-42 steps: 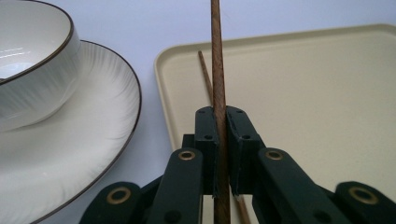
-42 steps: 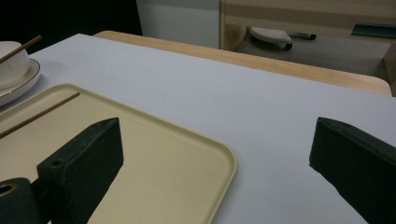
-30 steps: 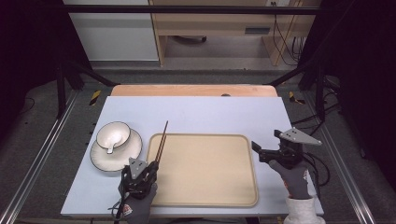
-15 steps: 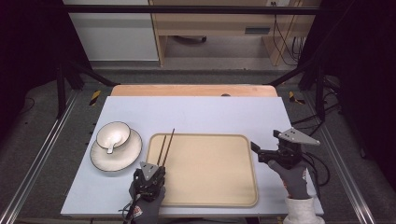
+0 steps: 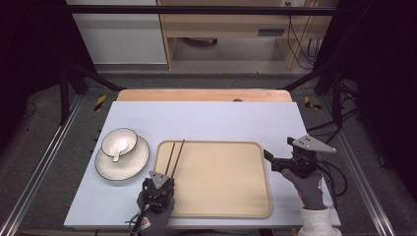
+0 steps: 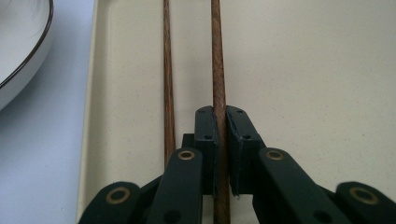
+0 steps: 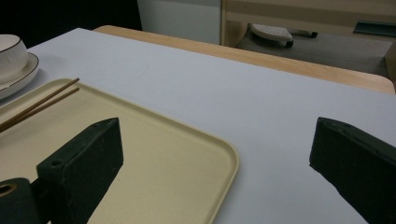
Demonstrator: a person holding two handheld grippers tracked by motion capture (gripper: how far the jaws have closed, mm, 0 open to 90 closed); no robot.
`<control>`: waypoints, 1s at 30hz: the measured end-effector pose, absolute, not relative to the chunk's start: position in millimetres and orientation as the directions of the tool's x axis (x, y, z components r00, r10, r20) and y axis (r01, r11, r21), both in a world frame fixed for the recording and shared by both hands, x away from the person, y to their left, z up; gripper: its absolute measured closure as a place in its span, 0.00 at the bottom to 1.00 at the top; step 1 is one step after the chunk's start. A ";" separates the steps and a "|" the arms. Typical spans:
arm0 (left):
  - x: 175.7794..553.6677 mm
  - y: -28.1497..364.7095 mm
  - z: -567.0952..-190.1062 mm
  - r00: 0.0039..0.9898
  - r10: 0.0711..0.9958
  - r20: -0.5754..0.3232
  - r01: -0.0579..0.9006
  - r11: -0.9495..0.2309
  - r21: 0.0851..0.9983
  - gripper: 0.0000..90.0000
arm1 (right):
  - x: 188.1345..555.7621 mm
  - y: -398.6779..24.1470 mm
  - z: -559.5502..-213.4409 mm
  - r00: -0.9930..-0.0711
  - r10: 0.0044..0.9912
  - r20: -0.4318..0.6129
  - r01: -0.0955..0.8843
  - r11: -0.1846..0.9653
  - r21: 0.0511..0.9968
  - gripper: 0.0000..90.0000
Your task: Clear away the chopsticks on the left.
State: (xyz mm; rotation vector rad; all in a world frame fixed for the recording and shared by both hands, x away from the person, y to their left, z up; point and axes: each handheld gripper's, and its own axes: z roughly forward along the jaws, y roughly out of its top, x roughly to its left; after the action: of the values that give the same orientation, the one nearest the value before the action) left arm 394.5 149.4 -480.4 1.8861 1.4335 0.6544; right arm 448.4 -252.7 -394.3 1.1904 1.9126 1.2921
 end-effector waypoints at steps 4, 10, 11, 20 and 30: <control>394.8 147.6 -479.8 0.272 0.962 -0.001 0.629 -0.177 0.757 0.92 | 448.2 -252.9 -394.1 -0.466 0.884 0.042 0.367 0.150 0.918 0.03; 395.9 147.3 -477.1 0.294 0.956 0.005 0.628 -0.197 0.752 0.89 | 448.3 -252.8 -394.2 -0.466 0.884 0.042 0.367 0.150 0.918 0.03; 395.9 147.3 -477.1 0.294 0.956 0.005 0.628 -0.197 0.752 0.88 | 448.3 -252.8 -394.2 -0.466 0.884 0.041 0.368 0.151 0.918 0.03; 400.0 164.0 -437.0 0.400 0.916 -0.039 0.516 -0.189 0.835 0.69 | 446.9 -255.4 -392.2 -0.461 0.886 0.049 0.363 0.137 0.922 0.03; 414.6 191.8 -394.2 0.544 0.839 -0.004 0.401 -0.256 0.880 0.39 | 445.8 -257.9 -390.5 -0.458 0.887 0.055 0.356 0.126 0.926 0.03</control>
State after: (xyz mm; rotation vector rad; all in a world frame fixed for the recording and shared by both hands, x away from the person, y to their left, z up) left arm 414.6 191.8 -394.2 1.8639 1.0154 0.6003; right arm 445.8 -257.9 -390.5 1.1967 1.8845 1.3176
